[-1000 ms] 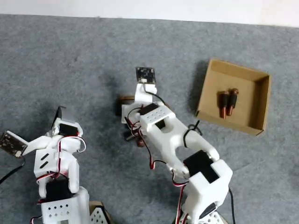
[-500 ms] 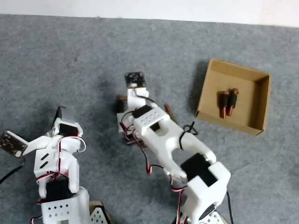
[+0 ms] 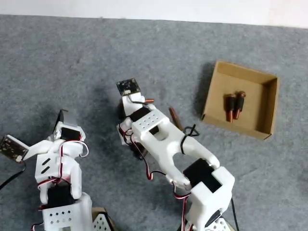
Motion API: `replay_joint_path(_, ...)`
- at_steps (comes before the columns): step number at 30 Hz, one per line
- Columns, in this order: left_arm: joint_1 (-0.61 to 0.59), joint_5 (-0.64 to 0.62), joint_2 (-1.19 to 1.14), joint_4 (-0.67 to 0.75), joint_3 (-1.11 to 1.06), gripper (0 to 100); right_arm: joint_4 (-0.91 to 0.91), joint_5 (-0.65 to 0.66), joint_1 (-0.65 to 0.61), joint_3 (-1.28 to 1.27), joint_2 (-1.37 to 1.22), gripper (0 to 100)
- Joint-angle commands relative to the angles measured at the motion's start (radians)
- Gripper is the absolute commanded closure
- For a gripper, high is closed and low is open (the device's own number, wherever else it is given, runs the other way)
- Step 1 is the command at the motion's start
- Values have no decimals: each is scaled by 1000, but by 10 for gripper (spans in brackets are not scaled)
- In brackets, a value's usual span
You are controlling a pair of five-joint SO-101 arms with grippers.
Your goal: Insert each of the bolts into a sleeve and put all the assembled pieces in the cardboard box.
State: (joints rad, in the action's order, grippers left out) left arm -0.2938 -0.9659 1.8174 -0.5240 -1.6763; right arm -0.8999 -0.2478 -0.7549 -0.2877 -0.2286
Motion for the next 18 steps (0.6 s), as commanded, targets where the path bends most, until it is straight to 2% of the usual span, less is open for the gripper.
replay_joint_path(1, -10, 8, 8, 3, -21, 993, -18, 40, -12, 42, 5, 904)
replay_joint_path(6, -10, 8, 8, 3, -21, 993, -85, 43, -21, 44, 8, 779)
replay_joint_path(12, -10, 8, 8, 3, -21, 993, -122, 44, -71, 47, 5, 777)
replay_joint_path(18, -12, 8, 8, 3, -21, 993, -22, 44, -76, 44, 5, 777)
